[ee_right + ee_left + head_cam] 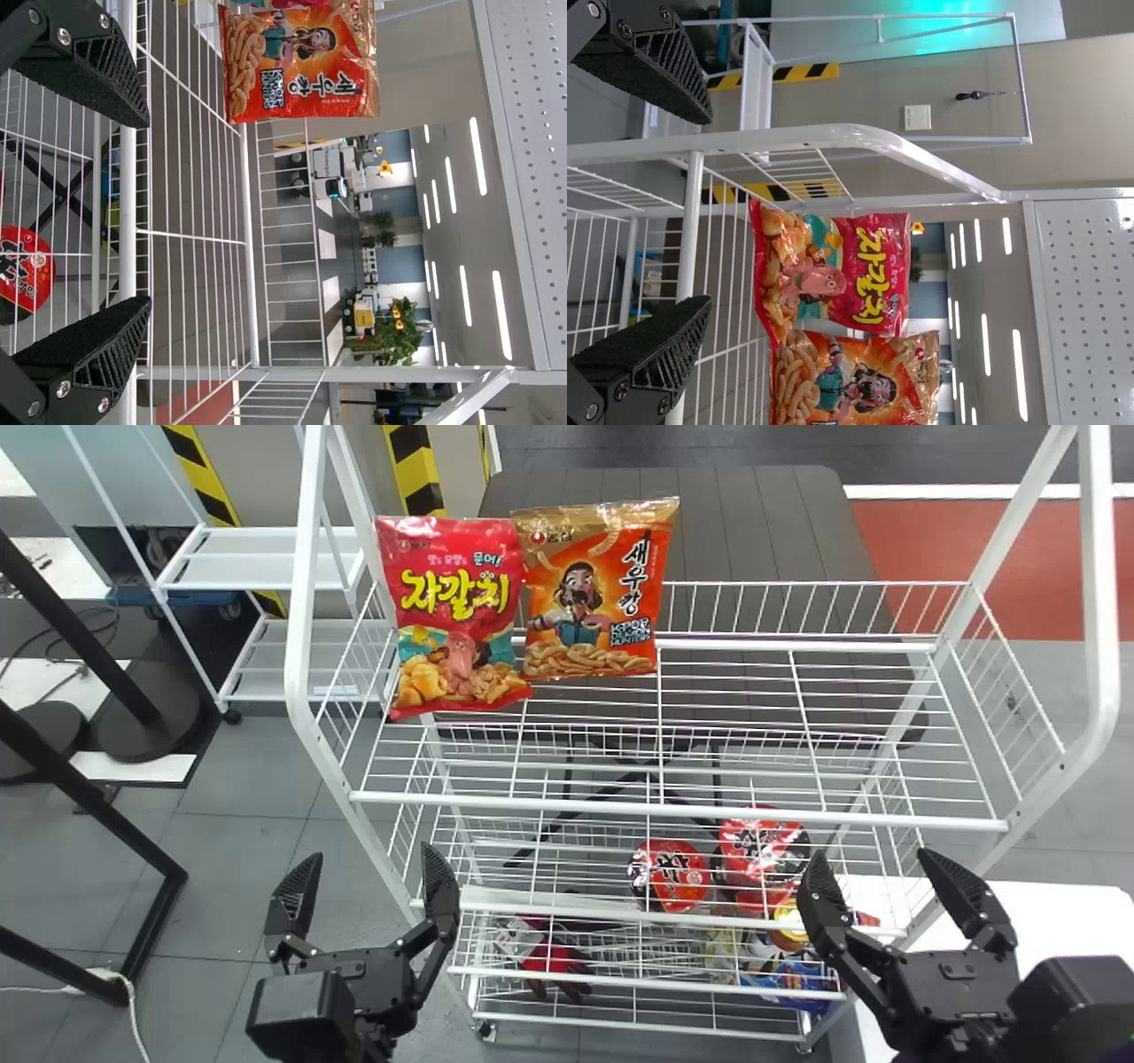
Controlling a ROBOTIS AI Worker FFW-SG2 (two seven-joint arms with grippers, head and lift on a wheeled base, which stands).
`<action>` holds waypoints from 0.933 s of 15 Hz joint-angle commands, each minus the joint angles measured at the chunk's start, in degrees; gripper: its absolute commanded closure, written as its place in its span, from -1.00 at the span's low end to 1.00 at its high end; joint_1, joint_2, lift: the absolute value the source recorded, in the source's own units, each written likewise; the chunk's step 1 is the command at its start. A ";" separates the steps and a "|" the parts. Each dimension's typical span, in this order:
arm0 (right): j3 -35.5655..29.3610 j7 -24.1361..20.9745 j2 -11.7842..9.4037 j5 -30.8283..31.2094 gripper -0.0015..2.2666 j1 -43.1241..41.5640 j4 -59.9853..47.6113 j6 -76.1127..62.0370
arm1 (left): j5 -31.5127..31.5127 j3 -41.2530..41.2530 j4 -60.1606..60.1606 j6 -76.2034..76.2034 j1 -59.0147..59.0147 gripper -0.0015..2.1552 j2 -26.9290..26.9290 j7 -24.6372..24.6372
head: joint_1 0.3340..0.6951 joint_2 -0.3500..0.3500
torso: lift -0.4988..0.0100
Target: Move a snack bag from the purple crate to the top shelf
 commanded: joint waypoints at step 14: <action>-0.18 0.00 -0.08 0.00 -0.90 -0.08 0.13 -0.01 | -0.08 -0.28 0.21 0.00 -0.26 -0.91 0.00 0.00 | 1.00 0.18 | 0.96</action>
